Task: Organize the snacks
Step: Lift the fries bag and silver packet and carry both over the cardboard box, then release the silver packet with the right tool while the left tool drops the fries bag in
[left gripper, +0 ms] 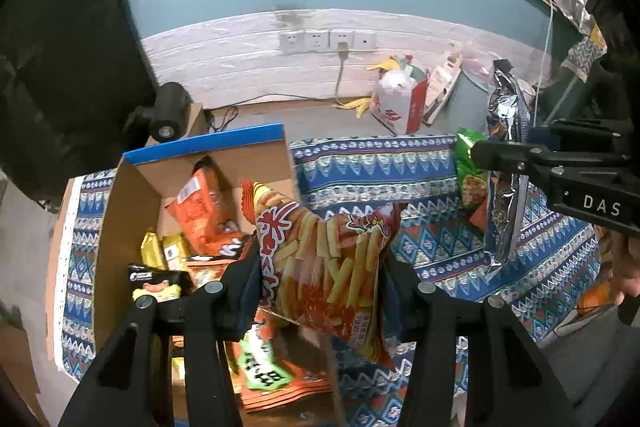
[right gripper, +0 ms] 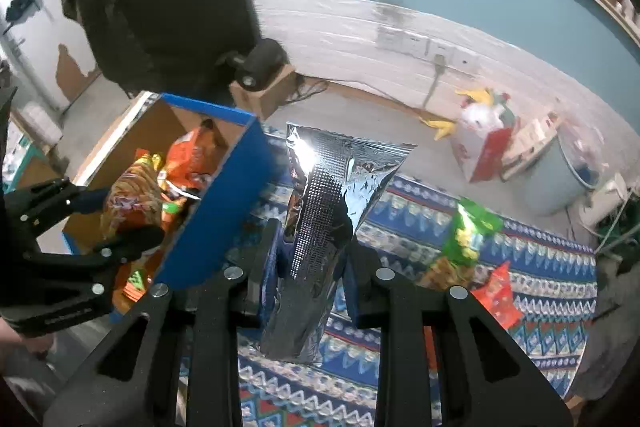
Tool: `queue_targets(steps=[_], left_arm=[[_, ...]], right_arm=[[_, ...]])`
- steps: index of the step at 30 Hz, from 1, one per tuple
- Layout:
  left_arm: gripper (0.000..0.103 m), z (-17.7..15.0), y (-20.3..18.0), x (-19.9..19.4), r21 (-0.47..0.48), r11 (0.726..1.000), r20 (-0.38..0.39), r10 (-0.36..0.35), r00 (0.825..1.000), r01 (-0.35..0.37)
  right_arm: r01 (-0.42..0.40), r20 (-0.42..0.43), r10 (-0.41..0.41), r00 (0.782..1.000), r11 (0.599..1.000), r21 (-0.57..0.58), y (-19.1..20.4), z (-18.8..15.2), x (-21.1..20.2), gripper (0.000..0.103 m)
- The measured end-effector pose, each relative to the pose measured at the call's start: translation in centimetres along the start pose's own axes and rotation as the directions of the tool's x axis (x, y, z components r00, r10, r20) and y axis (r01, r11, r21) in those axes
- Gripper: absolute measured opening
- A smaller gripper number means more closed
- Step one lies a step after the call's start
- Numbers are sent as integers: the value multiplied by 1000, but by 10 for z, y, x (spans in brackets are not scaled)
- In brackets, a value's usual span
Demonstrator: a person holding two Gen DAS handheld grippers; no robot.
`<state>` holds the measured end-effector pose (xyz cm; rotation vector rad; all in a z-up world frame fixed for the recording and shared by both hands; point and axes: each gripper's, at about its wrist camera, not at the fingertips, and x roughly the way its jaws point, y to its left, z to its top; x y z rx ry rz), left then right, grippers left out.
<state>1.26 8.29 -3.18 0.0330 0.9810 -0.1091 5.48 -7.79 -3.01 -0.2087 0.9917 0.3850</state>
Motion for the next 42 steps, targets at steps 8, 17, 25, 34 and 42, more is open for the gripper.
queue_targets(steps=[8,17,25,34,42], left_arm=[[52,-6,40,-7,-68,997,2,20,1000,-19],[52,-20,93,-11,-157,986,-10,64,998,-64],[52,-30,119,-7,-193,976,-30,92,995,-96],[55,-36,134,-1,-225,966,-66,118,991,-130],[73,-36,133,0,-230,960,-80,147,986,-162]], right_arm=[[-46,-16,46,999,998,-38,43,24,21,26],[-109,-24,108,994,992,-62,87,47,41,26],[-153,-46,149,988,984,-91,123,58,59,26],[-180,-100,171,980,980,-84,141,59,84,26],[-207,-118,201,973,977,-49,143,59,96,36]])
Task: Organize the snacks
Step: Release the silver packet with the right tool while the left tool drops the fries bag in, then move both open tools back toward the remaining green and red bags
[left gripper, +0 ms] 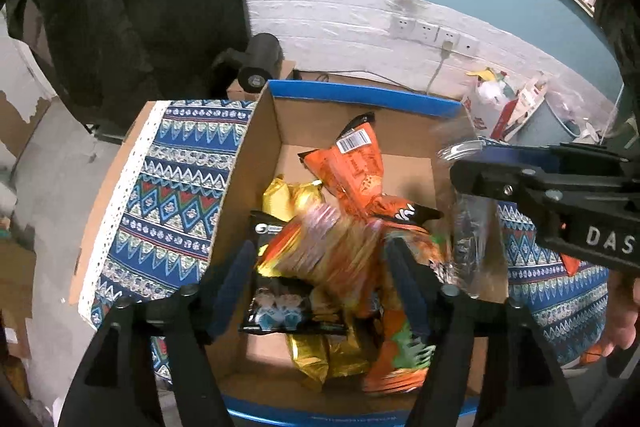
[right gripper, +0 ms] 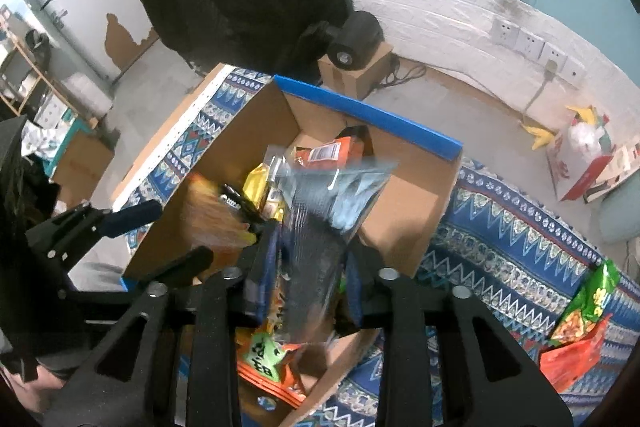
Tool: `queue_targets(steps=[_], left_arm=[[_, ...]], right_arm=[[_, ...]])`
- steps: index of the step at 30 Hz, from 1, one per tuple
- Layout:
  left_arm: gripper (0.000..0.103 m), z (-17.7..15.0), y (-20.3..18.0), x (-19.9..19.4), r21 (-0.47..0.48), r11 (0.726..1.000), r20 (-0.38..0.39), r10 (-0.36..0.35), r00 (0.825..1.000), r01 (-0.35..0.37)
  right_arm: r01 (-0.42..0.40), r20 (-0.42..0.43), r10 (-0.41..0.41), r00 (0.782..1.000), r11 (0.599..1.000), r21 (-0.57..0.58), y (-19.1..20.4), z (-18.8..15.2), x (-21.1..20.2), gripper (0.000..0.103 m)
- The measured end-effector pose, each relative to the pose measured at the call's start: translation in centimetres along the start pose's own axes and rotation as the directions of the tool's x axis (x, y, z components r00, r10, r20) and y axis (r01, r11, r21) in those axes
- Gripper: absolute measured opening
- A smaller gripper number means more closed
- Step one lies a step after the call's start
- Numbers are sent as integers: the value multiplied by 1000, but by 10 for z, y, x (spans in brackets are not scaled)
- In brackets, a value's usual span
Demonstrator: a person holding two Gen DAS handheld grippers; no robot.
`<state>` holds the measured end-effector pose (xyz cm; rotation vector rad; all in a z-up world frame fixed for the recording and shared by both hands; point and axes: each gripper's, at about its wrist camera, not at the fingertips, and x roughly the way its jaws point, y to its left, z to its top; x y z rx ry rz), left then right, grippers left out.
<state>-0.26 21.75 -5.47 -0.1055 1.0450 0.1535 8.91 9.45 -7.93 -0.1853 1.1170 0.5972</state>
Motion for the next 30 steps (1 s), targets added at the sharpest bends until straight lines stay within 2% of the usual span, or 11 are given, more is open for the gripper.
queue_targets(steps=[2,9,16,26,30], left_arm=[[73,2,0,-2,-4,1000,7,-1,1000,1],[74,6,-14,-7,-1,999,13,-39,999,39],[74,6,-36,-8,16,996,1,-88,996,88],[74,7,-82,-12,99,989,1,-107,994,106],[78,6,-105,-11,141,984,-5,-109,994,109]], right_arm=[[13,15,-13,1000,1000,10,-2,0,-3,55],[86,66,-89,994,995,41,-17,-5,-26,74],[147,49,-152,987,984,99,-47,-21,-39,75],[227,9,-233,972,956,187,-99,-55,-60,76],[249,0,-255,967,943,219,-118,-69,-69,76]])
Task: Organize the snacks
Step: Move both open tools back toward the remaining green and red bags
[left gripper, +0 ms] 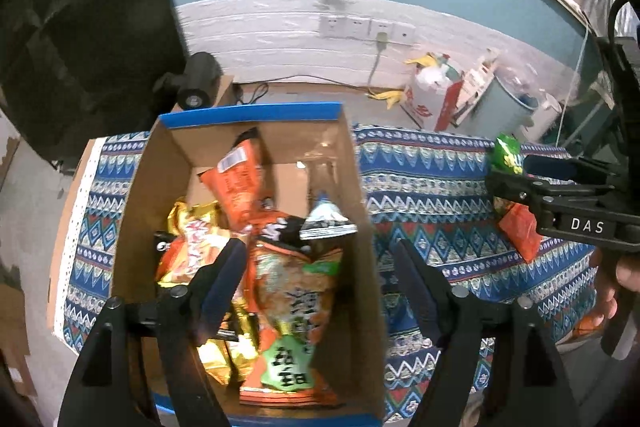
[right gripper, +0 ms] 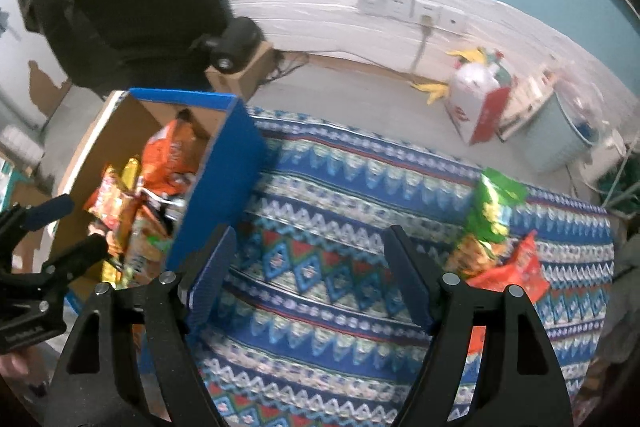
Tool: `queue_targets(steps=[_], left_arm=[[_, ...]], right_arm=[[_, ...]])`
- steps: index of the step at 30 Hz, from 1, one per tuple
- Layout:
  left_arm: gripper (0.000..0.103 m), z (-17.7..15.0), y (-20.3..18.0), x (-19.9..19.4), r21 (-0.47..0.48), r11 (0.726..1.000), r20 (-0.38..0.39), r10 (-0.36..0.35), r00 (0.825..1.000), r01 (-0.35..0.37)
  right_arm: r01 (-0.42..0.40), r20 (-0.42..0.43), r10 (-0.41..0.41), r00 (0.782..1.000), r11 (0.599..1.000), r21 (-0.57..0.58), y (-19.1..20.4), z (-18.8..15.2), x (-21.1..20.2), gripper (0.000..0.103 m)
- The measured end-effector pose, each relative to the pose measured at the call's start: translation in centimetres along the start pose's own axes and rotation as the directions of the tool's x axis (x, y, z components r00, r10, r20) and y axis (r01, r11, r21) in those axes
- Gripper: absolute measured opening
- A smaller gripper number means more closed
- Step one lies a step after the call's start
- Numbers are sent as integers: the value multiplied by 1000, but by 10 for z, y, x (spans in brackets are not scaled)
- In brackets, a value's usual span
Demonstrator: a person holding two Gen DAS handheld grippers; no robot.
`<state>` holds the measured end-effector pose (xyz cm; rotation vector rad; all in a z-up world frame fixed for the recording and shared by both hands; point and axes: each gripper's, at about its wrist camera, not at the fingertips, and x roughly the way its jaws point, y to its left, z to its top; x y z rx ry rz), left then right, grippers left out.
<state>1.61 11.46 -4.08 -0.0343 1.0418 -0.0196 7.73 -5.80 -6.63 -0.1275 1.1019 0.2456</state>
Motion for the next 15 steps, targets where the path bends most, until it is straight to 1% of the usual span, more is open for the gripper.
queue_targets(steps=[5,10,15], left_arm=[[78,2,-25,3,42,999,-10,-10,1000,10],[78,3,-47,9,65,998,-24,-24,999,25],[78,1,-70,16,100,994,-40,-30,999,34]], right_arm=[[23,-6,-23,1000,999,36,-27,-13,-5,77],[52,-10,-51,999,996,68,-53,-26,-10,77],[76,-30,-73,997,990,118,-84,-43,-9,77]])
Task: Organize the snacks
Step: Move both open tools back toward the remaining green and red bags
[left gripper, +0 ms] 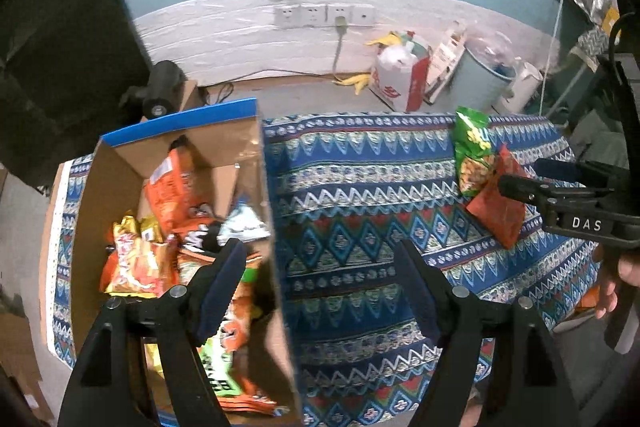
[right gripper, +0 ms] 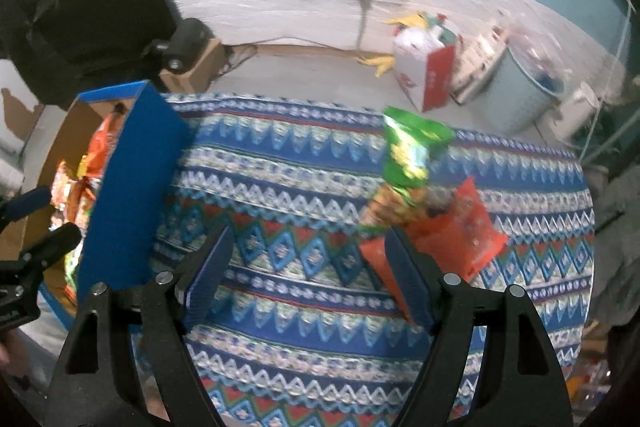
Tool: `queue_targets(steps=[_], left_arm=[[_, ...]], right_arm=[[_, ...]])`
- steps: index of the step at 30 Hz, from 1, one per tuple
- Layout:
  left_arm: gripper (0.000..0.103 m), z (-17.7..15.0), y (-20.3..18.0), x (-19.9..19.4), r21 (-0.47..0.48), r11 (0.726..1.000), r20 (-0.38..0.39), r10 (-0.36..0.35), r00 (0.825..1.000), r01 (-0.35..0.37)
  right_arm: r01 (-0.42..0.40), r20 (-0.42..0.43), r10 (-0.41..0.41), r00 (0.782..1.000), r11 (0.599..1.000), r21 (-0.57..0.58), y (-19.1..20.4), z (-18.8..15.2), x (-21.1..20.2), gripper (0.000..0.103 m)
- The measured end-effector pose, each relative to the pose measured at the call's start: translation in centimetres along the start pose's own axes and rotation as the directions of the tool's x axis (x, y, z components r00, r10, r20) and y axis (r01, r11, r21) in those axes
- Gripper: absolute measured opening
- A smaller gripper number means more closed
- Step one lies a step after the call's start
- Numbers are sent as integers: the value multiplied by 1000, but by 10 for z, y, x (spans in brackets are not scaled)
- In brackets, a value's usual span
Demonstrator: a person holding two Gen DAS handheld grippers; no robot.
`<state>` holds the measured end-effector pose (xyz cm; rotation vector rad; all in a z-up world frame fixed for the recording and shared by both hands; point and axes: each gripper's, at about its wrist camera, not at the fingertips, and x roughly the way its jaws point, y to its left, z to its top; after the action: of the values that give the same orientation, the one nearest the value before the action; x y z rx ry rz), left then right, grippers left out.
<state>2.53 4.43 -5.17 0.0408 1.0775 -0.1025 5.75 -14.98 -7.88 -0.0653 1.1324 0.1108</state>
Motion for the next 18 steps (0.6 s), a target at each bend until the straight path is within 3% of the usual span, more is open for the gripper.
queue_targets(steps=[10,18], left_arm=[[78,6,-35,23,51,999,-24,-4,1000,5],[78,12,-50,50,67,998,-47,1,999,2]], right_arm=[[40,-29,-37,999,994,104,-55,-19,6,78],[111,-89,-97,991,980,166,-89,-26,33,78]])
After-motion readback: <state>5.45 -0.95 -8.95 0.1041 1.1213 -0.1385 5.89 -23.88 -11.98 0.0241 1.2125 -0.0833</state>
